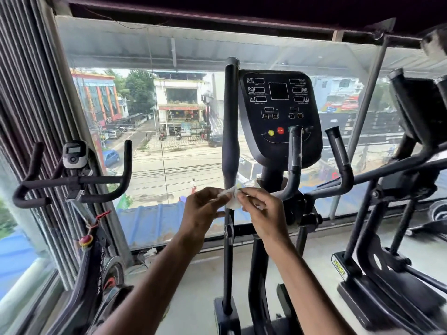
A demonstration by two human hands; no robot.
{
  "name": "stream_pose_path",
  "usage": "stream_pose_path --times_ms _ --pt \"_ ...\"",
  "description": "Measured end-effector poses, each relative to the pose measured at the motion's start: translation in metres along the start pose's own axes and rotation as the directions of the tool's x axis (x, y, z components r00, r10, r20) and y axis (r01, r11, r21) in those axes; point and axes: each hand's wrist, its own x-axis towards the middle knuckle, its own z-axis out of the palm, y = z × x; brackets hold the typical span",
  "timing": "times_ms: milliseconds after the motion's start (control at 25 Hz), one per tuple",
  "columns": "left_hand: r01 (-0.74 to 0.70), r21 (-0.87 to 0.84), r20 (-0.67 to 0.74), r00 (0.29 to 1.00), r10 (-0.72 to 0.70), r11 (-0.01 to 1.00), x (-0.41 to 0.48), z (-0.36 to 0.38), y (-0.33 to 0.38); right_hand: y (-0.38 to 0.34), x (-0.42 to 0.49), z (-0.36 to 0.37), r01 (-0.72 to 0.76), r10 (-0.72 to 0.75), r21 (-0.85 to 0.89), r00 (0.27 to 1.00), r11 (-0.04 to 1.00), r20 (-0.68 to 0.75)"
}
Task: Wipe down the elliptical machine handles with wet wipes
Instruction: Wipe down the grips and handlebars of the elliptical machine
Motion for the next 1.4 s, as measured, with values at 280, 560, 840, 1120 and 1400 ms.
stream_pose_path --times_ms 280,560,840,1120,1400 --pt "0.183 -0.073 -0.010 0.983 -0.184 0.980 -0.029 -0.008 -0.028 0.022 -0.036 0.003 -0.296 0.299 0.057 0.953 0.953 -0.043" --pt "0.310 -0.116 0.051 0.951 -0.306 0.943 -0.019 -0.033 -0.053 0.047 -0.043 0.026 -0.294 0.298 0.061 0.953 0.954 -0.061" --pt "0.185 -0.162 0.072 0.982 -0.175 0.969 0.033 -0.056 -0.088 0.074 -0.008 0.068 -0.344 0.368 0.177 0.921 0.922 -0.126" --pt "0.068 0.044 -0.263 0.963 -0.054 0.997 0.119 -0.058 -0.140 0.117 0.031 0.071 -0.319 0.363 0.176 0.852 0.931 -0.377" --pt "0.058 0.437 -0.298 0.951 0.084 0.898 0.179 -0.024 -0.160 0.111 0.046 0.054 -0.135 0.025 -0.256 0.920 0.957 -0.391"
